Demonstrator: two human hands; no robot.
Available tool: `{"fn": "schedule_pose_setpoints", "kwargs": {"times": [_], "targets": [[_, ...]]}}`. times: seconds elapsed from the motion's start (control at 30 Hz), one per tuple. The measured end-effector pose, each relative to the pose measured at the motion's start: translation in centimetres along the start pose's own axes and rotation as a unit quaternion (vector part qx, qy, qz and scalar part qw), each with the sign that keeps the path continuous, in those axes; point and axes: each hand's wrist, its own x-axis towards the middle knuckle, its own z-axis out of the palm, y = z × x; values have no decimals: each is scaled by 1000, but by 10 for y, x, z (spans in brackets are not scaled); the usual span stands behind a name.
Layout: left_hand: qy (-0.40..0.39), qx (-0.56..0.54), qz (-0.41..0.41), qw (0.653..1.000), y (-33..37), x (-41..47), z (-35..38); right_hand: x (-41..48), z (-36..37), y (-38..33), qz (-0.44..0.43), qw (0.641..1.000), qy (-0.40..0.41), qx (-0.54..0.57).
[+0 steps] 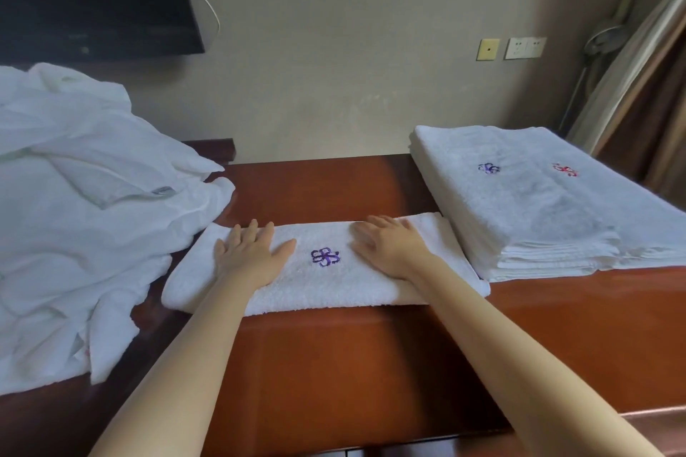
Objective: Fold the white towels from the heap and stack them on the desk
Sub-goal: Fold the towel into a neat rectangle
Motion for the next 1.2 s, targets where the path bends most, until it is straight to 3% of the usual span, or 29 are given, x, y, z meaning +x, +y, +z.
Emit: {"fn": "schedule_pose_setpoints", "kwargs": {"times": [0.2, 0.6, 0.77, 0.9, 1.03, 1.2], "targets": [[2, 9, -3, 1000, 0, 0, 1, -19, -6, 52, 124, 989, -18, 77], [-1, 9, -9, 1000, -8, -32, -5, -43, -9, 29, 122, 989, 21, 79], [74, 1, 32, 997, -4, -50, -16, -70, -25, 25, 183, 972, 91, 111], [69, -14, 30, 997, -9, -58, -20, -90, -29, 25, 257, 960, 19, 106], [50, 11, 10, 999, -29, -64, -27, -96, -41, 18, 257, 953, -45, 155], [33, 43, -67, 996, -70, -73, -39, -101, -41, 1, 234, 957, -27, 171]]}}
